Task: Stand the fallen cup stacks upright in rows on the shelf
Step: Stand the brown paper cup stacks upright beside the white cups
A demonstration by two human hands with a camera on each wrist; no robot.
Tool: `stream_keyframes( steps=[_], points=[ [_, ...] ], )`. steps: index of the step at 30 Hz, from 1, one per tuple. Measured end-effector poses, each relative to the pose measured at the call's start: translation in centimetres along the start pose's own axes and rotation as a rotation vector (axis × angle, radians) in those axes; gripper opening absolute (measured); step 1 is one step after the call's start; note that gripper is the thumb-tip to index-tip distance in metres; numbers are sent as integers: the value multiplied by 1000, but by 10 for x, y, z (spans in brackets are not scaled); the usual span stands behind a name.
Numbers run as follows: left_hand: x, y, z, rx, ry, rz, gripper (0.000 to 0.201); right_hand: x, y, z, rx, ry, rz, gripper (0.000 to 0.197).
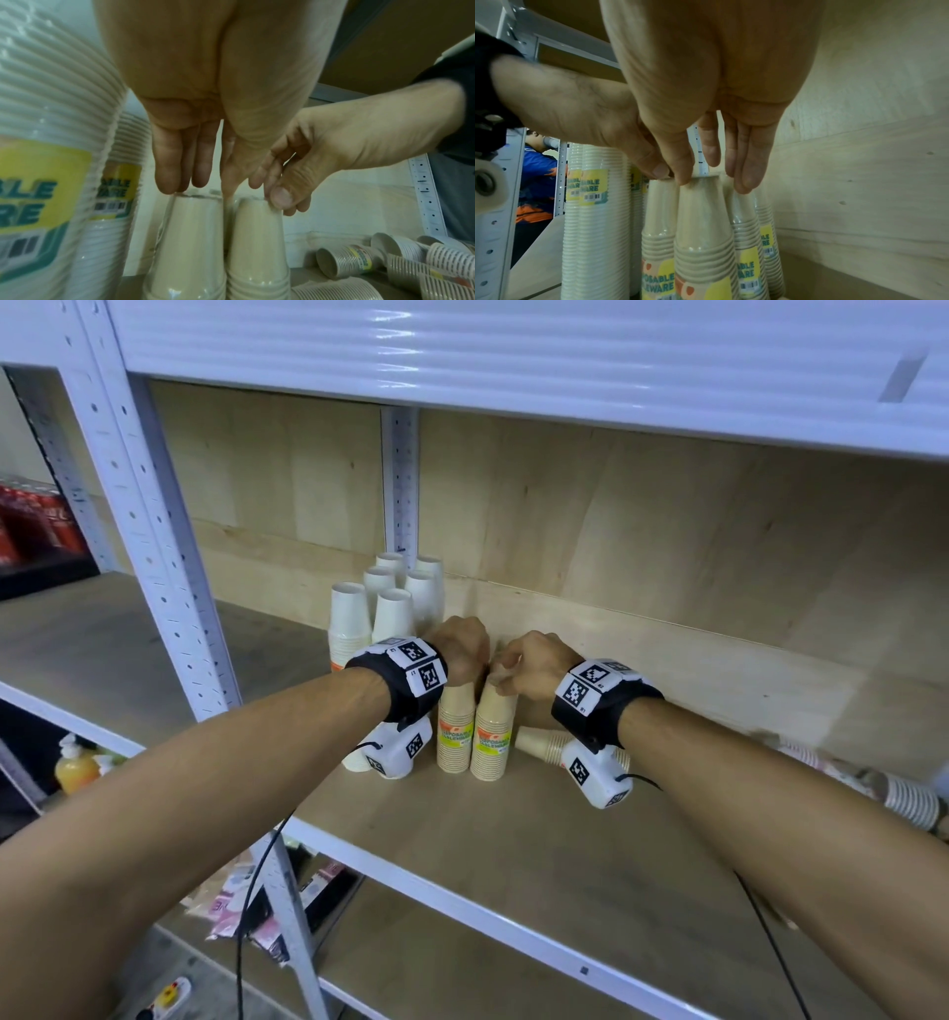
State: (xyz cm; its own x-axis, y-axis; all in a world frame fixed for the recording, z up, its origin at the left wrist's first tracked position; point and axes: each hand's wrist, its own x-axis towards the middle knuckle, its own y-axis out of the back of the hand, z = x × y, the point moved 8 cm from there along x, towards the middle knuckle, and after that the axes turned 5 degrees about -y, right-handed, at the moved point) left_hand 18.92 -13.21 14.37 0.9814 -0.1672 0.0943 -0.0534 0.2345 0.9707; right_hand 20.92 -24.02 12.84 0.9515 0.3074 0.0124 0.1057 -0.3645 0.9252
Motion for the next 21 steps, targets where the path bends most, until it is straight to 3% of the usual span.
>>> stream_keyframes(
  steps=[12, 21],
  points=[
    [21, 12, 33, -120, -145, 83, 31, -16, 42, 45, -73, -123, 88, 37],
    [32, -25, 85, -138, -212, -59, 43, -51, 64, 104, -114, -279, 102, 42]
  ],
)
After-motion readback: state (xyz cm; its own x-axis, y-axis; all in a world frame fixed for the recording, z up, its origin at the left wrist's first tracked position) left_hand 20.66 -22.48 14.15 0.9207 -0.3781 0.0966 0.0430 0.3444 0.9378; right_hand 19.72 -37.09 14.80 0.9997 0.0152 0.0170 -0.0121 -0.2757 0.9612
